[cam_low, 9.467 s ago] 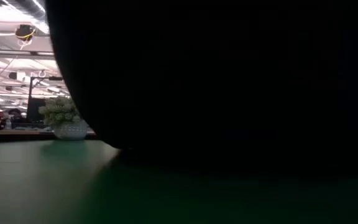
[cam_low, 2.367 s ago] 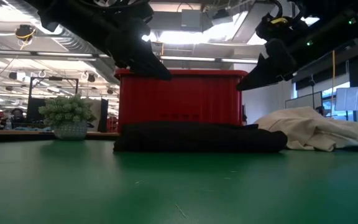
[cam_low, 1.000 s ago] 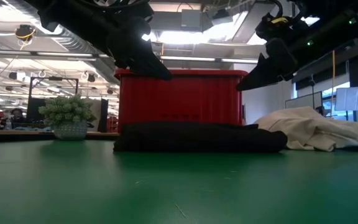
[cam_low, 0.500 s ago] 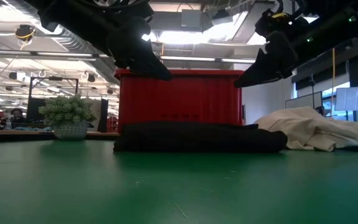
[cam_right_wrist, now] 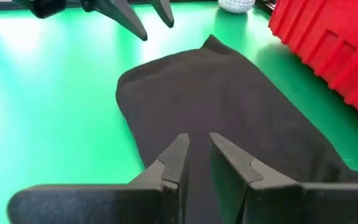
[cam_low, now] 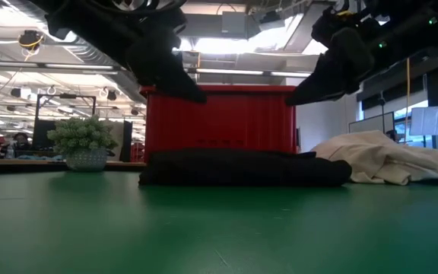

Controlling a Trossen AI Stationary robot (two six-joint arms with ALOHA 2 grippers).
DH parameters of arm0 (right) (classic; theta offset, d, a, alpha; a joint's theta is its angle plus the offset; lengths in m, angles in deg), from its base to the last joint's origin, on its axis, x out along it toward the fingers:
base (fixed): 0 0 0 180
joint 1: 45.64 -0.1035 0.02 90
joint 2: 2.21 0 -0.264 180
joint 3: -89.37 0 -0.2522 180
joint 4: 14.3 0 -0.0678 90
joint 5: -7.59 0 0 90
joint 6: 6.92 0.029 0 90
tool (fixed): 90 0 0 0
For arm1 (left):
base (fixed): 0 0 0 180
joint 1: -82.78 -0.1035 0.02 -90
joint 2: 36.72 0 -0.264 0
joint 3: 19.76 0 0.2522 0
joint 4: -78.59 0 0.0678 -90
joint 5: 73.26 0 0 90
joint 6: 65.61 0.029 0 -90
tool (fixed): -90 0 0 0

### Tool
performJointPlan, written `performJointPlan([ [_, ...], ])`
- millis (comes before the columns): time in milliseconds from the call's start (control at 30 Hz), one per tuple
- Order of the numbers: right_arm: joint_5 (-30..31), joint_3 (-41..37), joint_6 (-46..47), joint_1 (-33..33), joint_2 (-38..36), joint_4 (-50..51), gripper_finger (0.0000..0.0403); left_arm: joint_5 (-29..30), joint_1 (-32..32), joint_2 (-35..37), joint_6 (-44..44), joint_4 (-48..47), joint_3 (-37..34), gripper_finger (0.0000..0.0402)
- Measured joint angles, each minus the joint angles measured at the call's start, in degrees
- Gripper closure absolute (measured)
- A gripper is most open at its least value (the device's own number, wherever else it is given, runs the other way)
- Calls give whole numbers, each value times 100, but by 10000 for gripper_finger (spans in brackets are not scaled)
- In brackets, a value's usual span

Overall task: Fold laundry
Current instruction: Move the folded black shirt to the bottom right of the table

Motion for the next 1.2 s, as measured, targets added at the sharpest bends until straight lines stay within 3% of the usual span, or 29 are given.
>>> performJointPlan([
  [167,-114,97,106,179,130,66,343,-20,52,51,160,-99,4,280],
  [300,-485,383,-10,273,373,77,343,63,306,586,594,-141,91,291],
  [500,-539,808,-575,285,831,111,343,217,414,1063,634,-279,94,326],
  [600,-587,1012,-644,386,1056,193,343,275,427,1085,642,-725,94,358],
  [733,-694,1314,-592,541,1359,938,366,848,498,1312,392,-1889,79,396],
  [833,-585,1423,-492,537,1455,1340,397,1138,574,1760,18,-2176,87,399],
  [933,-398,1421,-484,530,1440,1273,392,1167,603,1964,-145,-2187,62,400],
  [1200,-398,1416,-215,851,1677,1404,400,1153,420,1765,-299,-2296,58,400],
])
